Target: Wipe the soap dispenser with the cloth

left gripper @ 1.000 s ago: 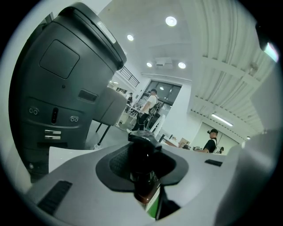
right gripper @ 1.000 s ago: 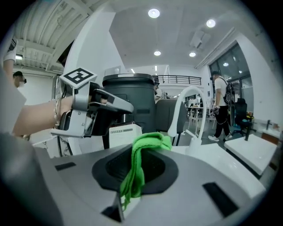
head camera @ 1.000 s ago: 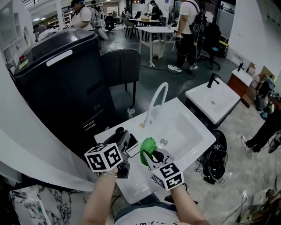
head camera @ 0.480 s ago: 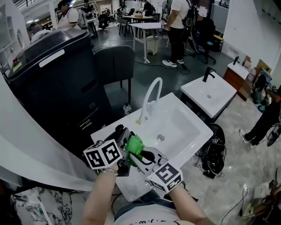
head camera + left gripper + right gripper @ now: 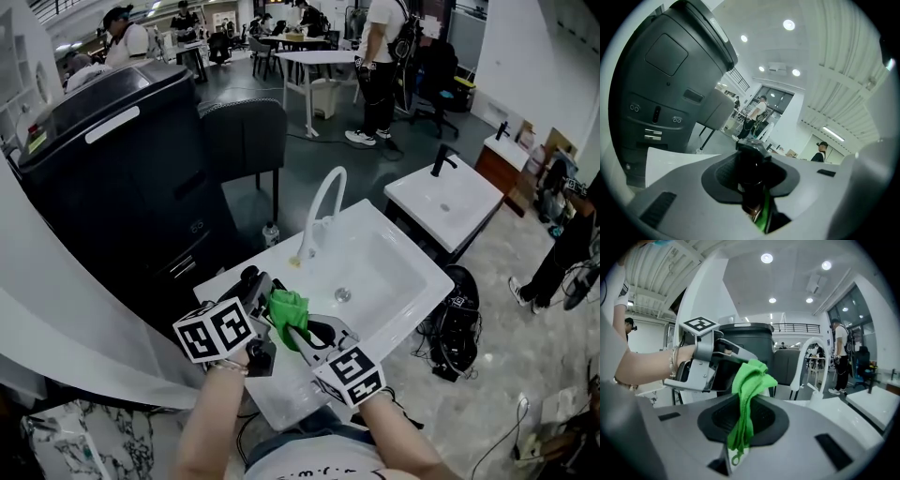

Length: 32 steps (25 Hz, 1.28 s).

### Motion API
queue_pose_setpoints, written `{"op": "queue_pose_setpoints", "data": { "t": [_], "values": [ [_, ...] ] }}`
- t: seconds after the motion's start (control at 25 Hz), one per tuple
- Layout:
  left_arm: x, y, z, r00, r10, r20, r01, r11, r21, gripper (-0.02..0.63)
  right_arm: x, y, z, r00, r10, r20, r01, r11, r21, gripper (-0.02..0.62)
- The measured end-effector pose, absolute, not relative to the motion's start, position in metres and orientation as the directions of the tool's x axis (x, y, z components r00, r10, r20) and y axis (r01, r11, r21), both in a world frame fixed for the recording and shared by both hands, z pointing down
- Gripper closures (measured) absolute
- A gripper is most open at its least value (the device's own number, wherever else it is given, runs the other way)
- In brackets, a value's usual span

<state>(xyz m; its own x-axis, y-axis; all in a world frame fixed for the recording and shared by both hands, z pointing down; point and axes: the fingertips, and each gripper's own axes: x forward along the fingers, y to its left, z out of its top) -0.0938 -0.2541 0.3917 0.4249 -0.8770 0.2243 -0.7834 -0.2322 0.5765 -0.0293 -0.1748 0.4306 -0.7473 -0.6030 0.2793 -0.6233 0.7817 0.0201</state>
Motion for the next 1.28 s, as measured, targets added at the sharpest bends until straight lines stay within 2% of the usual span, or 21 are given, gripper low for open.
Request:
{"op": "queue_pose_setpoints", "data": {
  "t": [0.2, 0.36, 0.56, 0.68, 0.8, 1.0, 1.12, 1.28],
  "values": [
    [-0.099, -0.256, 0.386, 0.430, -0.882, 0.193, -0.785, -0.260, 0.562, 0.500, -0.010, -0.184, 0.451, -0.683, -0.643, 0.346, -0.681, 0.732, 0.017, 0.546],
    [-0.096, -0.253, 0.373, 0.484, -0.867, 0.115, -0.794, -0.380, 0.476, 0.500, -0.001, -0.188, 0.452, -0.659, -0.658, 0.365, -0.696, 0.717, 0.038, 0.545],
    [-0.095, -0.245, 0.363, 0.550, -0.835, 0.030, -0.783, -0.503, 0.366, 0.500, 0.011, -0.186, 0.434, -0.673, -0.666, 0.322, -0.687, 0.724, 0.063, 0.546],
    [-0.092, -0.237, 0.360, 0.595, -0.803, -0.011, -0.777, -0.580, 0.244, 0.500, 0.011, -0.183, 0.416, -0.709, -0.654, 0.263, -0.668, 0.742, 0.045, 0.545],
    [-0.081, -0.225, 0.356, 0.645, -0.764, -0.027, -0.758, -0.644, 0.101, 0.500, 0.005, -0.180, 0.399, -0.753, -0.624, 0.210, -0.635, 0.772, 0.015, 0.546],
    [-0.059, -0.214, 0.349, 0.704, -0.709, -0.032, -0.710, -0.704, -0.007, 0.500, -0.011, -0.178, 0.394, -0.787, -0.585, 0.196, -0.592, 0.805, 0.023, 0.545],
    [-0.052, -0.212, 0.346, 0.713, -0.700, -0.035, -0.701, -0.712, -0.035, 0.500, -0.015, -0.176, 0.398, -0.796, -0.571, 0.200, -0.581, 0.814, 0.010, 0.546],
    [-0.054, -0.206, 0.336, 0.731, -0.676, -0.093, -0.679, -0.734, 0.007, 0.500, -0.012, -0.182, 0.416, -0.777, -0.574, 0.259, -0.597, 0.802, -0.013, 0.546]
  ]
}}
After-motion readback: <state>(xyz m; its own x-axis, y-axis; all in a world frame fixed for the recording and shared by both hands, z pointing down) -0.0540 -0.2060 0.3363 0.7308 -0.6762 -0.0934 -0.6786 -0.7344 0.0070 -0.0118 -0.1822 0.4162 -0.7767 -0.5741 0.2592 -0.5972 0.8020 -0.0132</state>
